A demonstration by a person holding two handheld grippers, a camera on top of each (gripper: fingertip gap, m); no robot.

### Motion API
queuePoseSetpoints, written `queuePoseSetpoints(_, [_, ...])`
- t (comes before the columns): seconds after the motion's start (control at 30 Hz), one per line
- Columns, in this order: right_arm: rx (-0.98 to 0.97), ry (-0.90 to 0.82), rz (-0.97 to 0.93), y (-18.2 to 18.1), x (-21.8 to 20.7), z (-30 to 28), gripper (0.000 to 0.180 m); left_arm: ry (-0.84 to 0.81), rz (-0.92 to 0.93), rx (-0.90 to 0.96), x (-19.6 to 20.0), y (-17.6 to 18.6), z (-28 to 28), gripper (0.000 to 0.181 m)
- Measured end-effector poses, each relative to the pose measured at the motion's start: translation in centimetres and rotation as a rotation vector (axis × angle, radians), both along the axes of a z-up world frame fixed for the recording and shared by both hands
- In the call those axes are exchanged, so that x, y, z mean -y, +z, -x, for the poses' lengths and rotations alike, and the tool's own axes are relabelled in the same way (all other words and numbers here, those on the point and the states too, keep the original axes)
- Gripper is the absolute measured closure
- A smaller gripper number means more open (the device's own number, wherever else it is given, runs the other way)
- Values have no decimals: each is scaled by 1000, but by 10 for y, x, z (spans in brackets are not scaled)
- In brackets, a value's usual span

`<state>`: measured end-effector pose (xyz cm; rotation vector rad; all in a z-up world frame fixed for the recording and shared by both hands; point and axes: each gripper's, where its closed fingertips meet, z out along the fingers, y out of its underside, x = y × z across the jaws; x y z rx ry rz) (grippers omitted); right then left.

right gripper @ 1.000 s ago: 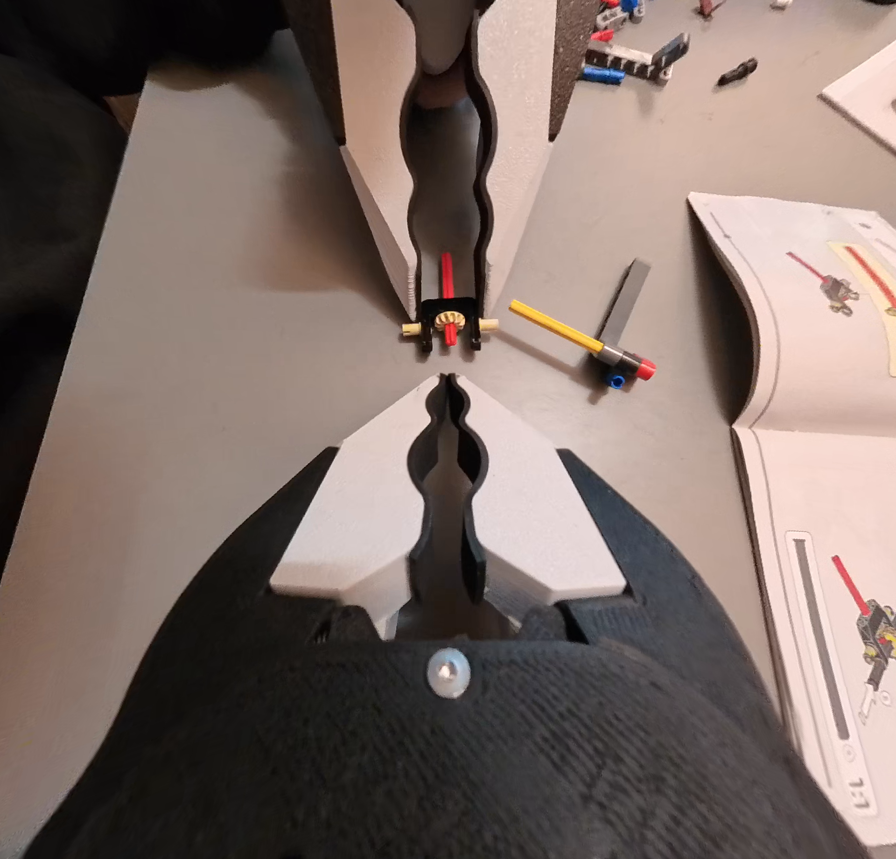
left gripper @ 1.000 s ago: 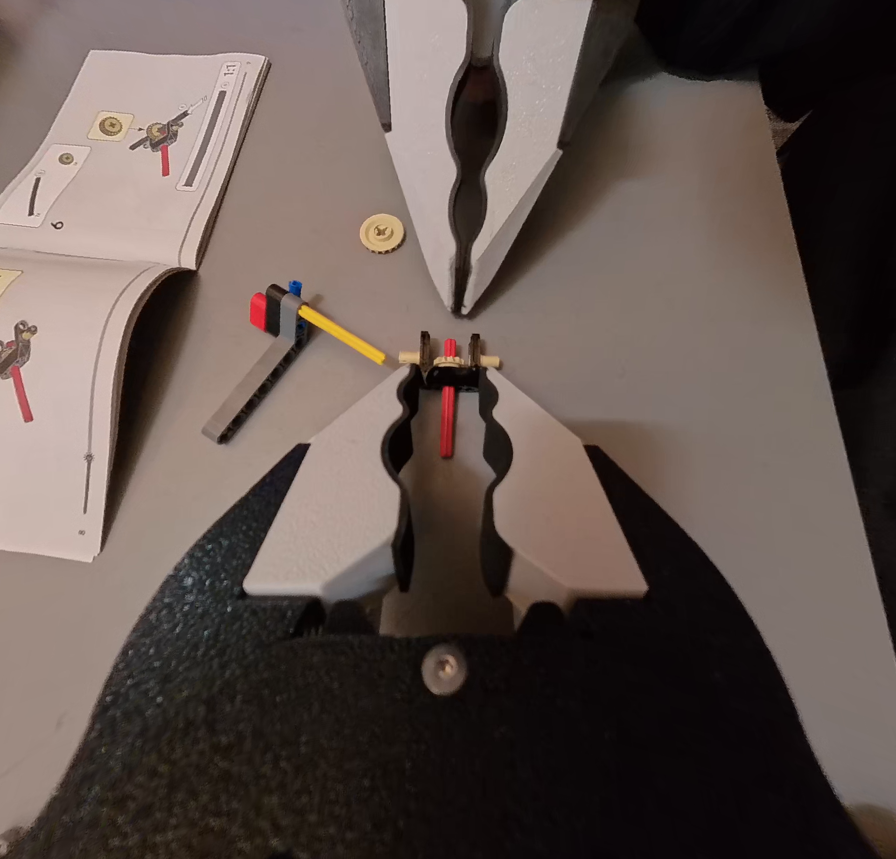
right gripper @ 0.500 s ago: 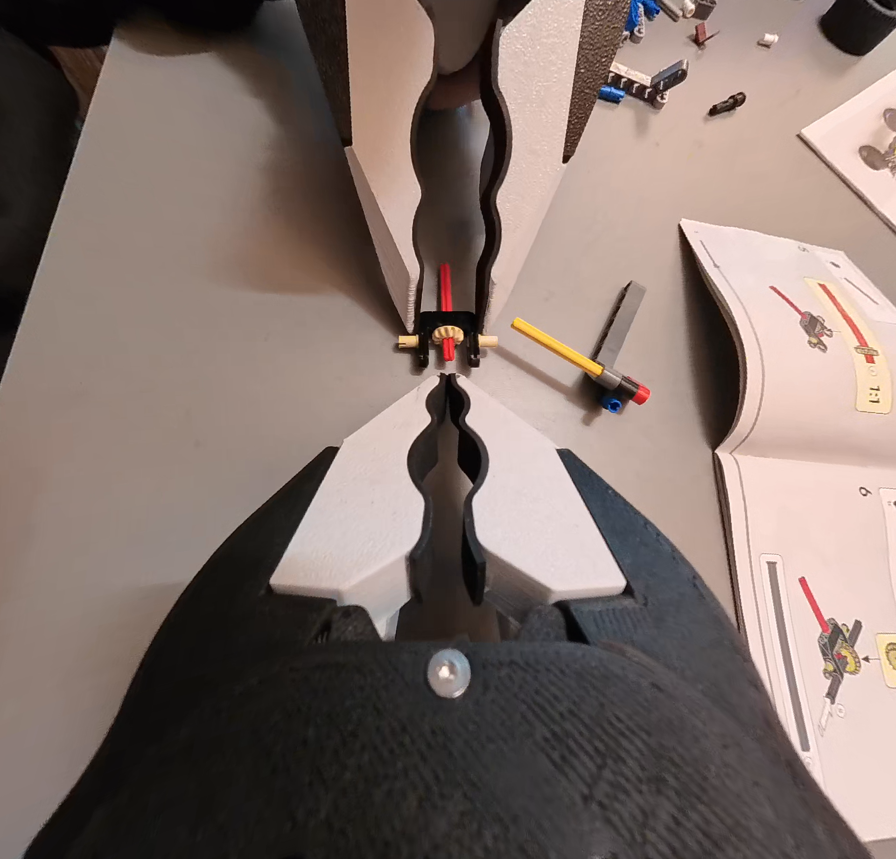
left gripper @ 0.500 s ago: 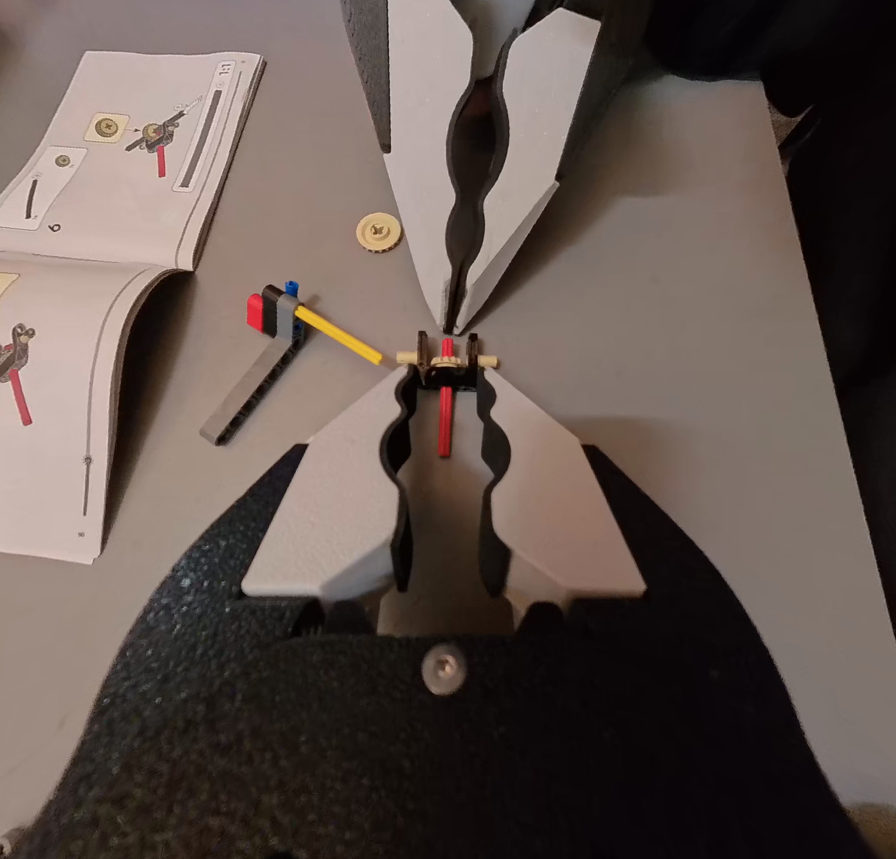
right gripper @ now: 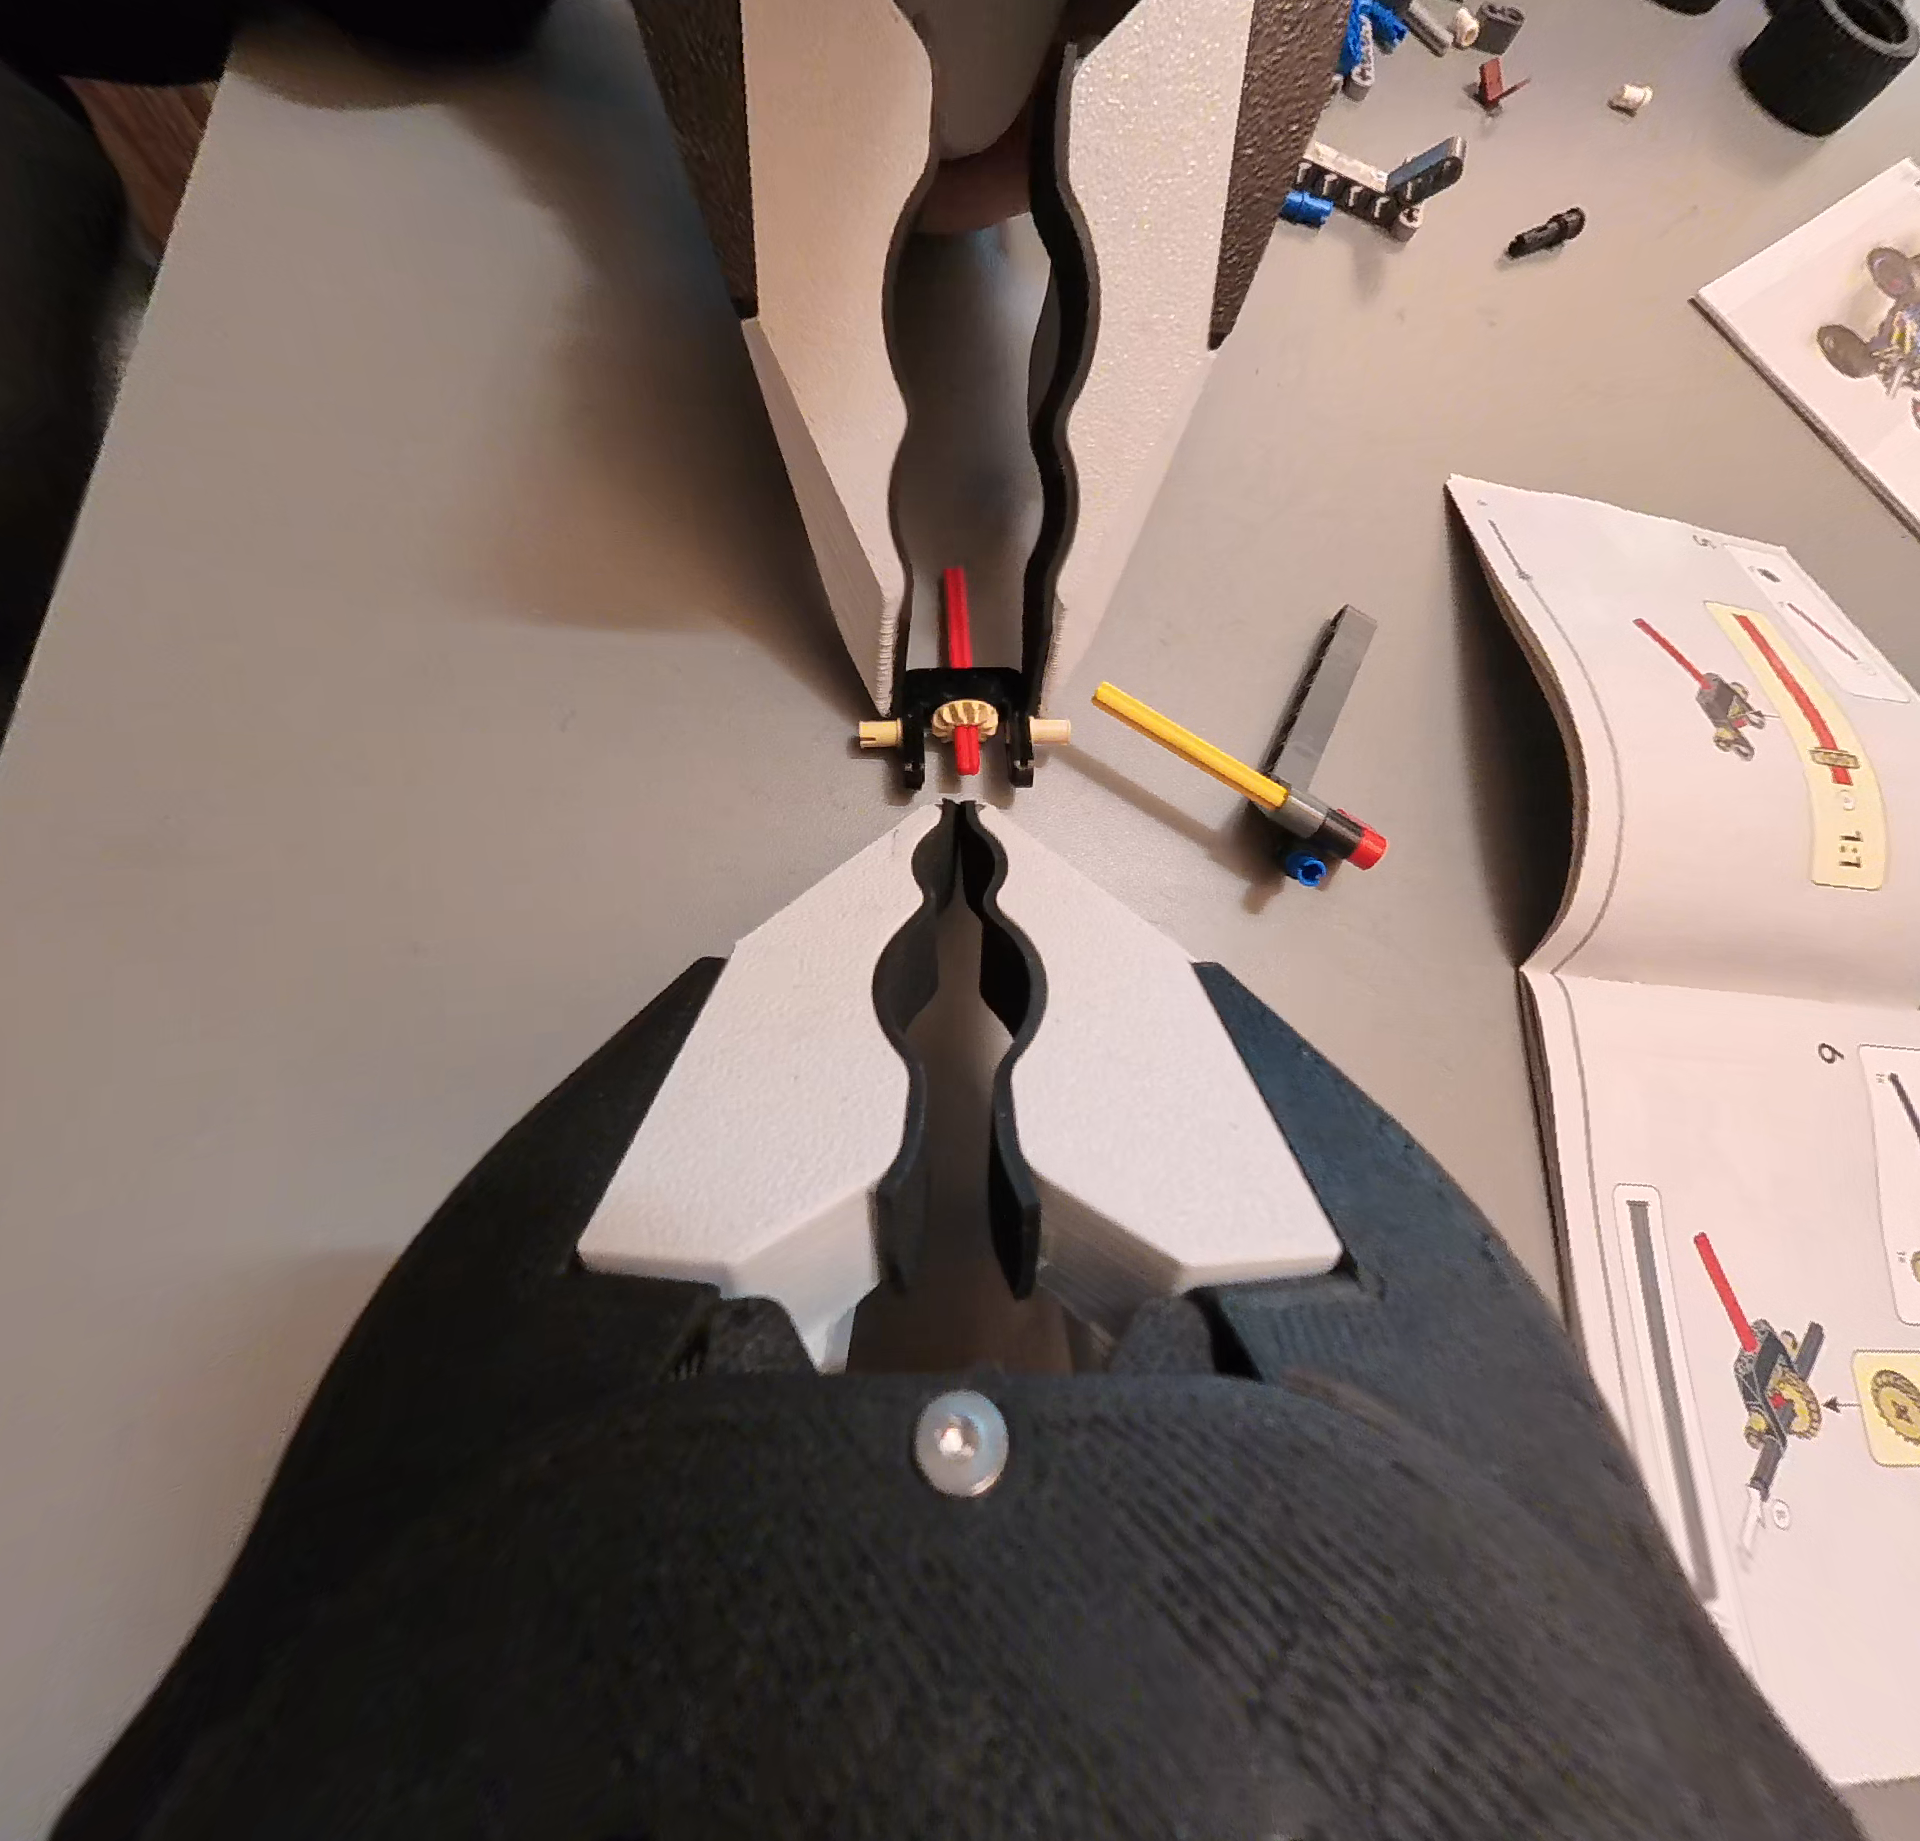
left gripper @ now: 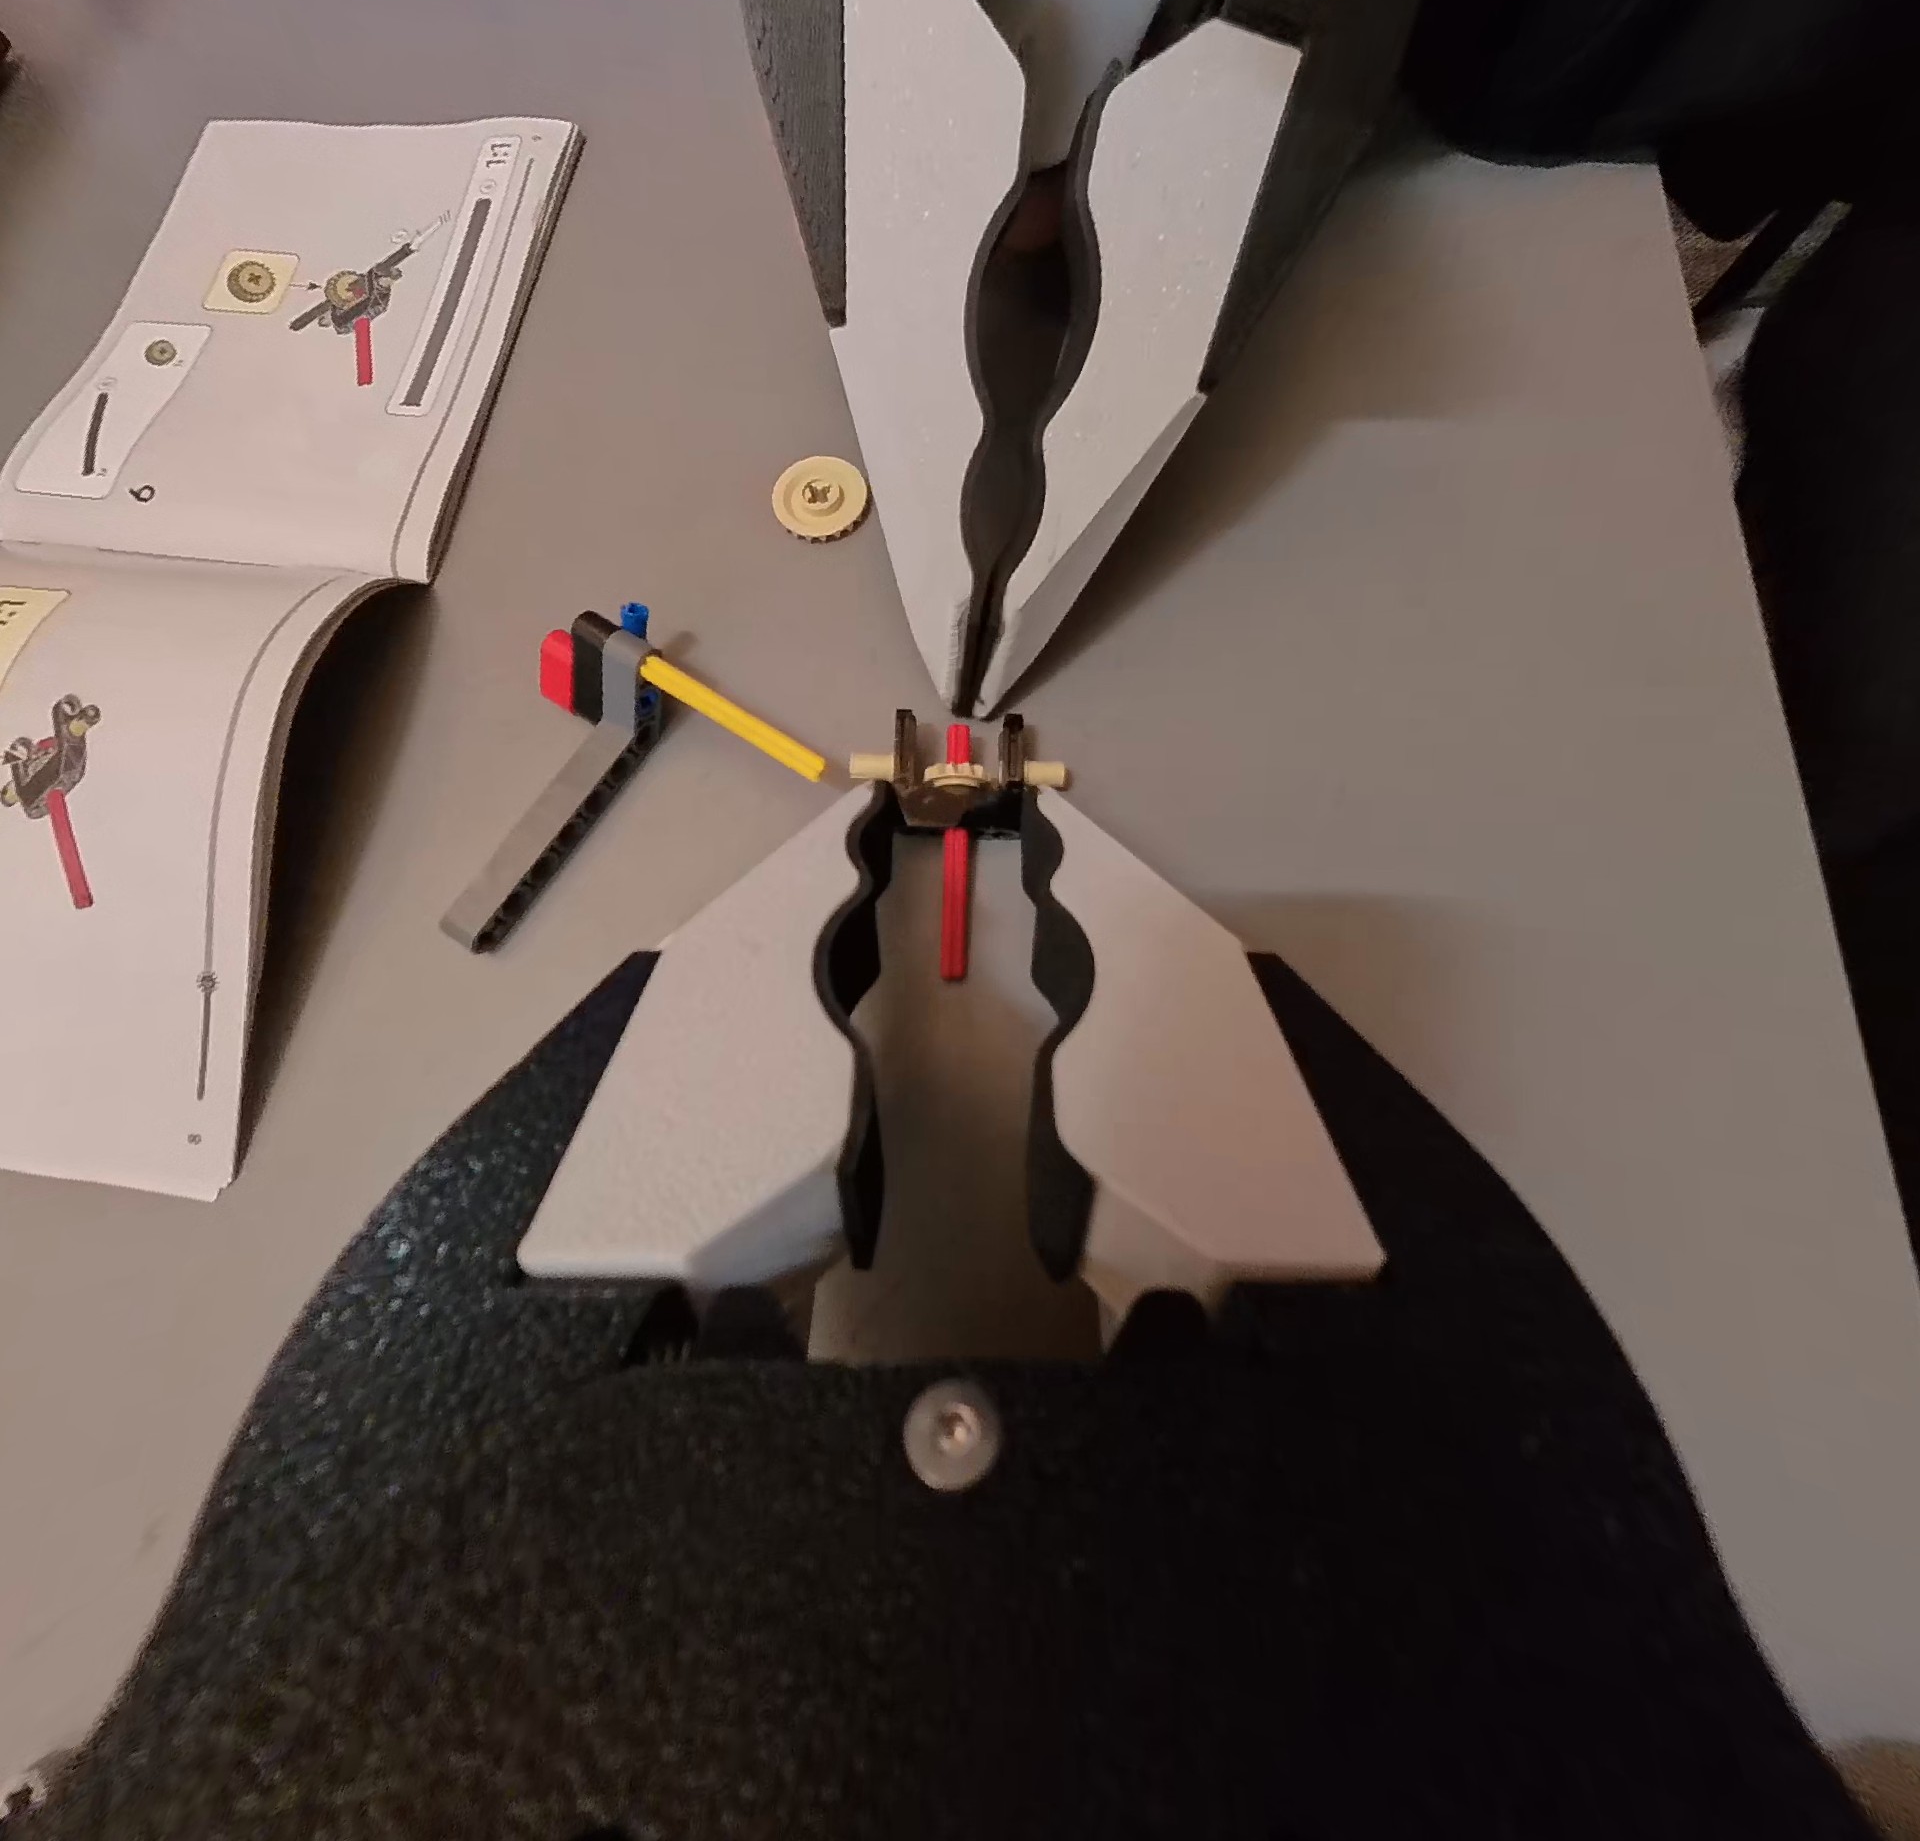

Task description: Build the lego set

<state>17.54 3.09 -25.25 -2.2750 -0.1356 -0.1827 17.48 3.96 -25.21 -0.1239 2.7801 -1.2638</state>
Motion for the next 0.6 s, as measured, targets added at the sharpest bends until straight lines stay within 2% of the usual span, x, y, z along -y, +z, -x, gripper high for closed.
queuePoseSetpoints(0.03, [11, -5, 0, 0, 0, -1, 180, -1, 0, 3, 0, 0, 0, 159])
queuePoseSetpoints(0.6, [21, -13, -1, 0, -1, -2, 180, 10, 0, -23, -3, 0, 0, 158])
